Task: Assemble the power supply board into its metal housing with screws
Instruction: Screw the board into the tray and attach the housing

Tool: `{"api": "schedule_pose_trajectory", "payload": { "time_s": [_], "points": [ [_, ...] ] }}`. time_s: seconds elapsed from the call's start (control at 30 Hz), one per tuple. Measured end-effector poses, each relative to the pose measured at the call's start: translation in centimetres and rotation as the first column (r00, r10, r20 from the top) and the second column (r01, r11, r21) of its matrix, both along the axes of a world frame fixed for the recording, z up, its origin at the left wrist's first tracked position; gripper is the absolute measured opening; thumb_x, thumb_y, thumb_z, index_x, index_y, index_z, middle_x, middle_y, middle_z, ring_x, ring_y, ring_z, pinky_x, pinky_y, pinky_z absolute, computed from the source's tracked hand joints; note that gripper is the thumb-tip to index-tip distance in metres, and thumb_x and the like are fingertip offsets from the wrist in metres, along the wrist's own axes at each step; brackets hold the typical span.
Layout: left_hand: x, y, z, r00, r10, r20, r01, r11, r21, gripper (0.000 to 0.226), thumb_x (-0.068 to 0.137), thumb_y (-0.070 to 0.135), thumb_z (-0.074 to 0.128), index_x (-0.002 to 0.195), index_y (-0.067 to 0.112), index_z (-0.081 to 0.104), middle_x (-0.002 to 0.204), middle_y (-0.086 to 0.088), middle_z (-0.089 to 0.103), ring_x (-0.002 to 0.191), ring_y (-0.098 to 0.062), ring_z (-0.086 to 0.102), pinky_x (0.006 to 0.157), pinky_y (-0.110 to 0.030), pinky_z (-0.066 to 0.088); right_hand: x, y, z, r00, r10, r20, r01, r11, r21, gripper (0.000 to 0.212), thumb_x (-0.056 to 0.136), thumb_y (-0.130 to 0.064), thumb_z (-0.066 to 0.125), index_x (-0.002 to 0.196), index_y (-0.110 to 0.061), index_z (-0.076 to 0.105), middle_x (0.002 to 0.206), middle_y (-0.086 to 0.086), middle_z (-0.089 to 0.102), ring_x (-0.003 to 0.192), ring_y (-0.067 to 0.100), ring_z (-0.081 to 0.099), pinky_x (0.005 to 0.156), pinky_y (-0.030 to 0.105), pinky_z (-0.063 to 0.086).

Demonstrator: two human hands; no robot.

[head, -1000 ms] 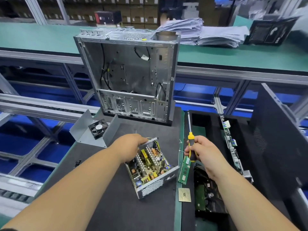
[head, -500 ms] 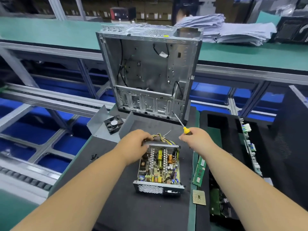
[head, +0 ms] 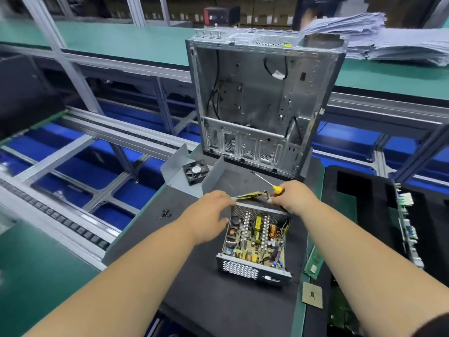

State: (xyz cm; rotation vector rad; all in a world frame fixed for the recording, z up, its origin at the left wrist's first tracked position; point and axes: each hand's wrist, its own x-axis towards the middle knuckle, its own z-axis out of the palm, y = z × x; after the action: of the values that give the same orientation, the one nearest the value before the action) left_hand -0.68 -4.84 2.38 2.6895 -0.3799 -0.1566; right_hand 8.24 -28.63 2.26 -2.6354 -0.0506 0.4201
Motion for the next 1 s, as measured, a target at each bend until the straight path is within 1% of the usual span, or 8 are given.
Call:
{"api": "schedule_pose_trajectory", "payload": {
  "time_s": [0.07,0.13,0.2,0.33,0.5,0.7,0.83,1.0],
  "points": [
    [0.0,-0.6,-0.1,1.000,-0.031,0.003,0.031,0.999,-0.021,0.057,0.095,0.026,0.059,0.148,0.031,0.038,0.153,0.012,0.034,0.142,-0.010,0.027,0.114,-0.025,0.024,-0.1,-1.4,0.0,1.000,-0.014,0.024,0.013,1.000,0.022,0.023,0.083,-0.036,0.076,0.084,-0.013,0.071,0.079,0.006,0.068,0.080,0.027,0.063,0.071,0.034,0.049],
    [0.1,-1.2,-0.4,0.996,-0.084,-0.006,0.084,0.996,0.005,0.057,0.098,0.033,0.055,0.151,0.031,0.033,0.155,0.012,0.031,0.144,-0.009,0.023,0.115,-0.025,0.020,-0.5,-2.8,0.0,0.998,-0.044,0.036,0.042,0.997,0.061,0.020,0.084,-0.033,0.075,0.087,-0.014,0.068,0.082,0.007,0.068,0.082,0.027,0.063,0.074,0.035,0.049],
    [0.2,-1.7,-0.7,0.994,-0.110,-0.006,0.110,0.992,0.055,0.055,0.099,0.040,0.050,0.151,0.028,0.034,0.154,0.011,0.031,0.142,-0.010,0.025,0.114,-0.025,0.022,-1.0,-4.0,0.0,0.997,-0.066,0.049,0.060,0.992,0.114,0.018,0.086,-0.031,0.074,0.091,-0.014,0.068,0.087,0.008,0.069,0.084,0.027,0.063,0.078,0.036,0.049],
    [0.6,-2.0,-0.6,0.993,-0.112,-0.038,0.115,0.988,0.102,0.059,0.098,0.049,0.045,0.151,0.025,0.034,0.149,0.008,0.035,0.138,-0.012,0.030,0.114,-0.032,0.031,-2.3,-4.5,0.6,0.994,-0.048,0.099,0.030,0.984,0.178,0.014,0.085,-0.029,0.073,0.087,-0.017,0.066,0.085,0.006,0.068,0.082,0.025,0.063,0.074,0.034,0.049],
    [0.8,-2.2,-0.1,0.990,-0.122,-0.065,0.130,0.984,0.120,0.059,0.098,0.048,0.047,0.150,0.022,0.037,0.149,0.006,0.036,0.139,-0.014,0.030,0.114,-0.034,0.030,-3.3,-3.6,1.2,0.987,0.038,0.158,-0.053,0.994,0.096,0.014,0.084,-0.031,0.073,0.083,-0.021,0.062,0.082,-0.001,0.065,0.080,0.022,0.059,0.072,0.034,0.047],
    [0.5,-2.2,-0.2,0.991,-0.119,-0.064,0.127,0.982,0.141,0.061,0.098,0.048,0.047,0.152,0.023,0.032,0.148,0.006,0.033,0.137,-0.014,0.030,0.113,-0.032,0.031,-3.8,-4.8,1.7,0.993,0.016,0.120,-0.030,0.993,0.113,0.028,0.086,-0.028,0.071,0.070,-0.024,0.050,0.072,-0.001,0.058,0.071,0.020,0.053,0.065,0.032,0.041],
    [0.2,-2.2,-0.3,0.990,-0.122,-0.064,0.130,0.982,0.140,0.065,0.097,0.050,0.047,0.153,0.023,0.029,0.149,0.006,0.031,0.139,-0.014,0.028,0.113,-0.033,0.032,-4.1,-4.5,1.8,0.992,0.054,0.113,-0.067,0.990,0.121,0.027,0.084,-0.028,0.074,0.070,-0.022,0.051,0.071,0.000,0.059,0.066,0.016,0.051,0.061,0.030,0.038],
    [-0.2,-2.3,0.2,0.982,-0.151,-0.116,0.169,0.972,0.165,0.083,0.091,0.066,0.045,0.156,0.020,0.020,0.154,0.003,0.022,0.142,-0.017,0.022,0.115,-0.033,0.028,-4.1,-1.4,1.8,0.977,0.166,0.135,-0.170,0.985,0.023,0.021,0.081,-0.033,0.077,0.075,-0.023,0.059,0.075,-0.005,0.059,0.072,0.014,0.054,0.063,0.030,0.041]
  ]
}}
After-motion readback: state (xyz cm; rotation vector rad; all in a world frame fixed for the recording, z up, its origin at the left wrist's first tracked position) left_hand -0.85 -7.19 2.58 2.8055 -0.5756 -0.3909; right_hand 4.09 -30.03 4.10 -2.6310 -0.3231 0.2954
